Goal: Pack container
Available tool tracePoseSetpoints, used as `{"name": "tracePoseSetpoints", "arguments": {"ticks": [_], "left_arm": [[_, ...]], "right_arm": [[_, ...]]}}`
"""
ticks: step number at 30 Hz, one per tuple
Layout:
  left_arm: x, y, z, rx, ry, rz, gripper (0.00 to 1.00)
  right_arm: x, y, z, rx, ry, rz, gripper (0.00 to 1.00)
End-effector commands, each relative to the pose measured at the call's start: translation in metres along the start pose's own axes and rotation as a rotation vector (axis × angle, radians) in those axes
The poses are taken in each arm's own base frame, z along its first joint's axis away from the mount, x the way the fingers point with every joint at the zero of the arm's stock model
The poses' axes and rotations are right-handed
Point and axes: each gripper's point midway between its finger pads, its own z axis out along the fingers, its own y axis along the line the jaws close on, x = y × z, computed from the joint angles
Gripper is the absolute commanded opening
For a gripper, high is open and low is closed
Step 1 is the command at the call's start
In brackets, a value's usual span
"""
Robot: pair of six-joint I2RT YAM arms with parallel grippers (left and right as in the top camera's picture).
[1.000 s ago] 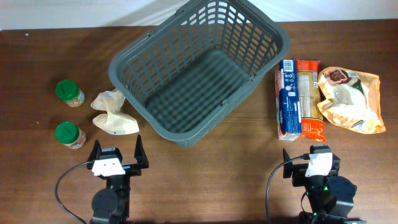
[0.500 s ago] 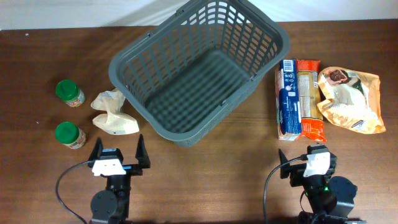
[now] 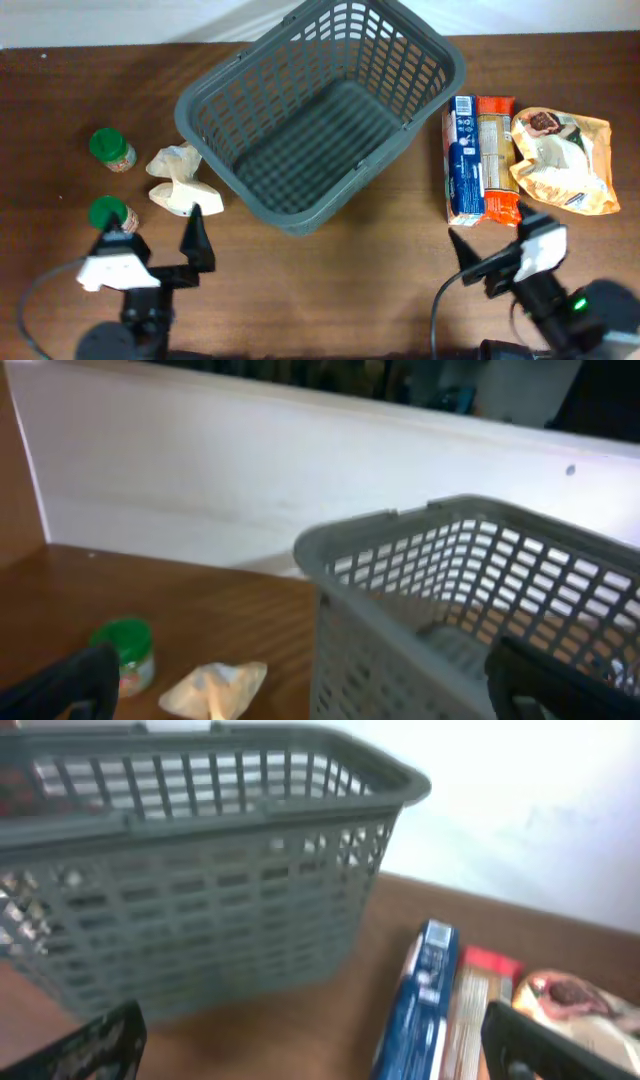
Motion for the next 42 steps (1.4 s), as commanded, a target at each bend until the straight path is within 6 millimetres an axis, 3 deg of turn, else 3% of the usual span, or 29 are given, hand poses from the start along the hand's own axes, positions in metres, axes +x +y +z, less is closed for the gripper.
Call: {"name": "tracePoseSetpoints", "arguments": {"ticks": [1, 5, 11, 13, 17, 18, 19, 21, 25, 28, 31, 32, 34, 36, 37, 42], "left_arm": [[-0.031, -0.011, 0.017, 0.002, 0.078, 0.006, 0.99], [-0.052, -0.04, 0.042, 0.081, 0.277, 0.025, 0.99], [-0.077, -0.063, 0.071, 0.11, 0.483, 0.035, 0.99], [-0.078, -0.063, 0.074, 0.096, 0.521, 0.04, 0.99], [-0.068, -0.095, 0.074, 0.268, 0.613, -0.015, 0.99], [-0.068, -0.095, 0.075, 0.267, 0.614, -0.014, 0.99], [-0.066, -0.095, 0.075, 0.268, 0.621, -0.016, 0.99], [-0.062, -0.098, 0.073, 0.282, 0.639, -0.017, 0.99], [-0.049, -0.104, 0.064, 0.285, 0.693, 0.019, 0.99], [-0.041, -0.111, 0.06, 0.304, 0.728, 0.039, 0.99], [-0.035, -0.118, 0.057, 0.327, 0.754, 0.051, 0.99], [-0.034, -0.121, 0.056, 0.342, 0.756, 0.068, 0.9], [-0.031, -0.127, 0.053, 0.377, 0.761, 0.115, 0.36], [-0.026, -0.134, 0.048, 0.407, 0.778, 0.143, 0.08], [-0.023, -0.138, 0.044, 0.425, 0.793, 0.154, 0.02], [0.007, -0.168, 0.011, 0.599, 0.892, 0.359, 0.02]], "right_arm": [[-0.04, -0.006, 0.005, -0.044, 0.09, 0.048, 0.99], [-0.08, -0.022, 0.014, -0.061, 0.28, 0.155, 0.99], [-0.135, -0.044, 0.031, -0.081, 0.4, 0.225, 0.99], [-0.145, -0.039, 0.037, -0.143, 0.412, 0.257, 0.99], [-0.152, -0.035, 0.056, -0.233, 0.425, 0.362, 0.99], [-0.152, -0.037, 0.062, -0.231, 0.432, 0.412, 0.99], [-0.15, -0.039, 0.066, -0.224, 0.441, 0.45, 0.96], [-0.147, -0.042, 0.074, -0.222, 0.458, 0.476, 0.67], [-0.137, -0.038, 0.092, -0.213, 0.51, 0.496, 0.54], [-0.135, -0.03, 0.104, -0.194, 0.528, 0.445, 0.31], [-0.136, -0.022, 0.118, -0.128, 0.531, 0.368, 0.21], [-0.136, -0.021, 0.123, -0.089, 0.528, 0.338, 0.16], [-0.138, -0.016, 0.131, -0.052, 0.519, 0.283, 0.13], [-0.14, -0.009, 0.141, -0.037, 0.509, 0.24, 0.11], [-0.141, -0.005, 0.146, -0.038, 0.505, 0.226, 0.1], [-0.131, -0.004, 0.171, 0.007, 0.533, 0.303, 0.04]]}}
